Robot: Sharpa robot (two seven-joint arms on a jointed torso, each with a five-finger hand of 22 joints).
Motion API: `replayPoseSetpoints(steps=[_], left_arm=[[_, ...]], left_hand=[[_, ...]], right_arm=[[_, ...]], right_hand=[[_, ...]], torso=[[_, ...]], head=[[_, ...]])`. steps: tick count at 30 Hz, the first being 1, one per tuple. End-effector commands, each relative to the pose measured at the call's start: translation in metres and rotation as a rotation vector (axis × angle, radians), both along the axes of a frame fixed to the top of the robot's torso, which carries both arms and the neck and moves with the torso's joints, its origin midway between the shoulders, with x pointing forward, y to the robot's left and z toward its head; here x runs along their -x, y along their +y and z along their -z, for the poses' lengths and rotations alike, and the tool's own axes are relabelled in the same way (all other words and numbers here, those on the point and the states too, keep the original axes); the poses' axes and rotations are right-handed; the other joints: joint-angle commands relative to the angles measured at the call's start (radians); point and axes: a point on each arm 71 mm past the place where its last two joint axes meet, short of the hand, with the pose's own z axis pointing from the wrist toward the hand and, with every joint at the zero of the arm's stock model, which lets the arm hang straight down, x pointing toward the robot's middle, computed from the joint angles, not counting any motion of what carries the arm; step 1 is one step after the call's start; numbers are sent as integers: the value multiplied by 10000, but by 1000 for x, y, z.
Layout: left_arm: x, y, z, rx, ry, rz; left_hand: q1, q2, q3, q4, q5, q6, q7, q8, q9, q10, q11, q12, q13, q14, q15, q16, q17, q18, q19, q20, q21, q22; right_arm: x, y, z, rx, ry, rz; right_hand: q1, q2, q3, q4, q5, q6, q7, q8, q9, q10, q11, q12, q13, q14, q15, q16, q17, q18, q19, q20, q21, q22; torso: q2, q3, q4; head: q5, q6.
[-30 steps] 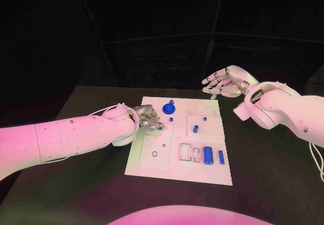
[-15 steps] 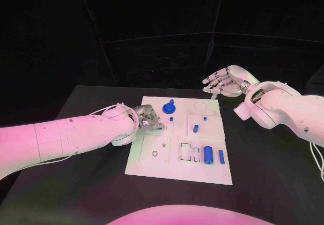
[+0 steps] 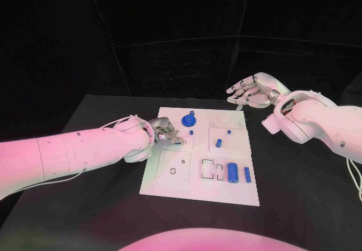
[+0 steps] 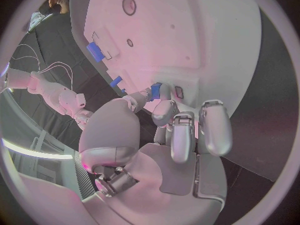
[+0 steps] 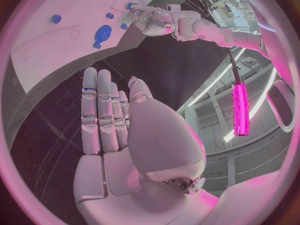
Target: Assemble the parts on the task board
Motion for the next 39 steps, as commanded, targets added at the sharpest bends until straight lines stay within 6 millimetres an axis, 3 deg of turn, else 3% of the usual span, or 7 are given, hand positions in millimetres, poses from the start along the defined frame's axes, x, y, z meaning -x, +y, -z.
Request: replayPoseSetpoints(steps=[1,16,29,33,39], left_arm=[[0,-1,0,110,179,-117],[-8,-4,-9,35,180,-140],[-11,-5,-8,-436,658,-81],[-11,-5,-8,-464,809,-48],[-14,-6,-16,-250,1141,-59]], left_hand=[[-118,7,-9,57,36,82,-5,-20,-16,80,11,56,14,1040,-48,31,2634,-111,18,-39,38,1],[-100,17,-9,56,42,112,-37,-3,-8,138,-11,153,134,1040,-56,31,2634,-124,46,-44,78,65],[-38,-31,-10,-9,44,159,-67,18,0,195,-34,234,233,1040,-66,31,2634,-126,51,-51,81,73],[176,-31,104,-188,76,166,-100,6,-7,209,-66,241,246,1040,-86,31,2634,-124,54,-66,82,80],[897,44,828,-872,711,84,-72,-74,-36,201,-68,155,203,1040,-97,31,2634,-128,54,-94,80,105]], right_arm=[[0,2,-1,-9,70,-155],[-1,4,0,-22,131,-248],[0,5,0,-14,172,-301],[0,6,0,-11,182,-318],[0,7,1,-12,188,-341]], right_hand=[[-63,-16,43,30,62,-13,-51,58,-13,27,0,-35,-9,66,-4,-37,9,32,61,-30,-27,-14],[-45,-9,86,43,66,-21,-46,60,-14,22,5,-41,-39,58,-1,-58,13,30,62,-29,-49,-26],[-45,-4,104,55,66,-24,-43,60,-15,20,8,-43,-52,55,2,-66,15,29,62,-28,-58,-31],[-44,-4,112,59,66,-27,-42,60,-15,18,10,-45,-59,52,4,-72,16,28,62,-27,-62,-34],[-44,-4,112,59,66,-27,-42,60,-15,18,10,-45,-59,52,4,-72,16,28,62,-27,-62,-34]], torso=[[6,-4,-5],[13,6,-25],[3,2,0],[-4,-3,2],[-3,0,-2]], head=[[-6,-9],[23,-40],[-38,-84],[-46,-85],[-32,-93]])
